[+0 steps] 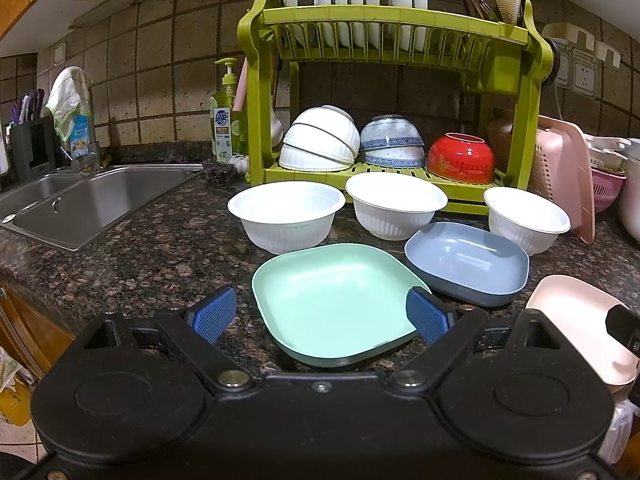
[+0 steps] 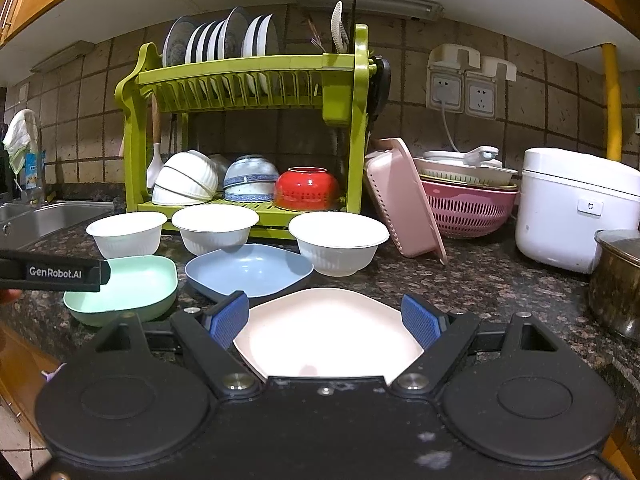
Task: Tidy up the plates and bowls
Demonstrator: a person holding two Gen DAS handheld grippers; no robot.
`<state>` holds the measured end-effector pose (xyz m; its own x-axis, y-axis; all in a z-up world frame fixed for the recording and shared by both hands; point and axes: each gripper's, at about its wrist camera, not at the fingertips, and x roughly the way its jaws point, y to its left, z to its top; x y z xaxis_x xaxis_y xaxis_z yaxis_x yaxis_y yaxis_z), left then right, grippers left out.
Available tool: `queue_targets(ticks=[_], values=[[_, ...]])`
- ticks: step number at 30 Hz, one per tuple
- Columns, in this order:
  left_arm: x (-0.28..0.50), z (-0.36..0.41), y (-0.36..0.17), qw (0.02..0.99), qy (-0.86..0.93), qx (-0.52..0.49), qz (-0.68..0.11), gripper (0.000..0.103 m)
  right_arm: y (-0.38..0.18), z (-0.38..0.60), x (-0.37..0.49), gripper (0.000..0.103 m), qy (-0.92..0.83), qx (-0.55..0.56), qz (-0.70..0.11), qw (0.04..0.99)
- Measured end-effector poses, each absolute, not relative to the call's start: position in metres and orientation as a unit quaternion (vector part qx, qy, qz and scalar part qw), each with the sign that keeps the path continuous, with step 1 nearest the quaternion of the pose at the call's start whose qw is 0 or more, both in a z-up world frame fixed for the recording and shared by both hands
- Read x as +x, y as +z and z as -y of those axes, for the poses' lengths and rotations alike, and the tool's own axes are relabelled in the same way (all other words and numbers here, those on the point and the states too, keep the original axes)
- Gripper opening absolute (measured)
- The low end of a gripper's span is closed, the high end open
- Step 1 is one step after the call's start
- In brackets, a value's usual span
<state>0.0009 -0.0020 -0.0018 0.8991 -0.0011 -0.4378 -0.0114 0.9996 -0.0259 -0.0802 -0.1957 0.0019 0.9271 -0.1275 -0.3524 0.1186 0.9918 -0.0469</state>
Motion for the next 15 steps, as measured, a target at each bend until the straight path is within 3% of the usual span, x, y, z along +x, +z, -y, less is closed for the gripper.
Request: queue_targets(ticks=[15], values=[[0.0011,0.0013,-0.0027,0.974,0.002,-0.012,-0.228,0.092,0.0019,0.1948,-0.0795,0.088,-0.063,-0.016,-0.179,0.982]])
